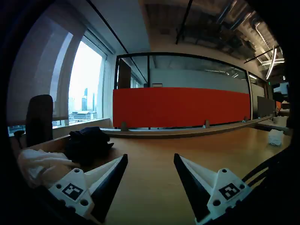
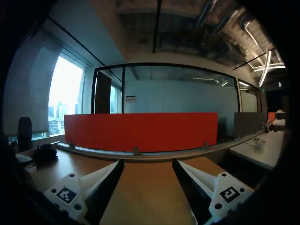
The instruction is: Fold towel
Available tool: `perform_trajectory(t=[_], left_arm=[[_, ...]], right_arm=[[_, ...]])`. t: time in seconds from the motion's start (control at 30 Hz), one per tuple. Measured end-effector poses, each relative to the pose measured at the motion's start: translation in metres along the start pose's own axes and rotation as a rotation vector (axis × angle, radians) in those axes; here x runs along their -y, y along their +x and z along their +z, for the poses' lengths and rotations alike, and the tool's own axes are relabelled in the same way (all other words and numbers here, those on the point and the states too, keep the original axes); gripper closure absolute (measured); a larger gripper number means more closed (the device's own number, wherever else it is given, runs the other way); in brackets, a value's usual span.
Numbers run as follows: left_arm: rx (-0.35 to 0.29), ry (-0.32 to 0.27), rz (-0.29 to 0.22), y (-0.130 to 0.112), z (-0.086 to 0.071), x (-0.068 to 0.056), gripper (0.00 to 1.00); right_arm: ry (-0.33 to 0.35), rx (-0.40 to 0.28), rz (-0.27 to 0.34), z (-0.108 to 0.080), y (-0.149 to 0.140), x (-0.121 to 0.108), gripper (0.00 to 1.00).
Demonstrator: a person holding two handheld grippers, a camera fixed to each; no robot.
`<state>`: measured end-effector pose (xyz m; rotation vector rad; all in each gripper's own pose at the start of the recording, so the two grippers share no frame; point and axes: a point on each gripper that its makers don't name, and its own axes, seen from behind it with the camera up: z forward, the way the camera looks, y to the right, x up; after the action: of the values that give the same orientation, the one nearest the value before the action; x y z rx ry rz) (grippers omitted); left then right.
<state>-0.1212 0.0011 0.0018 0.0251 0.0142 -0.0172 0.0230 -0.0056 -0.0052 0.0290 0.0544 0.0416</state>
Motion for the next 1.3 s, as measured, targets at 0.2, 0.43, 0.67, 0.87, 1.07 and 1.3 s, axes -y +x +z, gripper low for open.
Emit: perform_trajectory(t=[0.2, 0.43, 0.67, 0.87, 1.07, 1.3], left_arm=[[0.0, 0.0, 0.0, -0.001, 0.0, -0.001, 0.09], [-0.001, 0.0, 0.0, -0.002, 0.0, -0.002, 0.09], [-0.001, 0.0, 0.0, -0.003, 0.0, -0.002, 0.09], [-0.001, 0.0, -0.001, -0.003, 0.0, -0.002, 0.09], [-0.001, 0.0, 0.0, -0.004, 0.001, -0.002, 0.09], [-0.001, 0.0, 0.0, -0.004, 0.0, -0.002, 0.09]], right_arm=[[0.003, 0.001, 0.04, 0.002, -0.026, -0.007, 0.0], [0.023, 0.012, 0.067, 0.006, -0.065, -0.007, 0.0], [0.011, 0.008, 0.053, 0.006, -0.096, -0.013, 0.0], [-0.009, 0.01, 0.071, 0.002, -0.112, -0.018, 0.0], [0.002, 0.005, 0.072, 0.001, -0.124, -0.015, 0.0], [0.012, 0.007, 0.074, 0.003, -0.13, -0.009, 0.01]])
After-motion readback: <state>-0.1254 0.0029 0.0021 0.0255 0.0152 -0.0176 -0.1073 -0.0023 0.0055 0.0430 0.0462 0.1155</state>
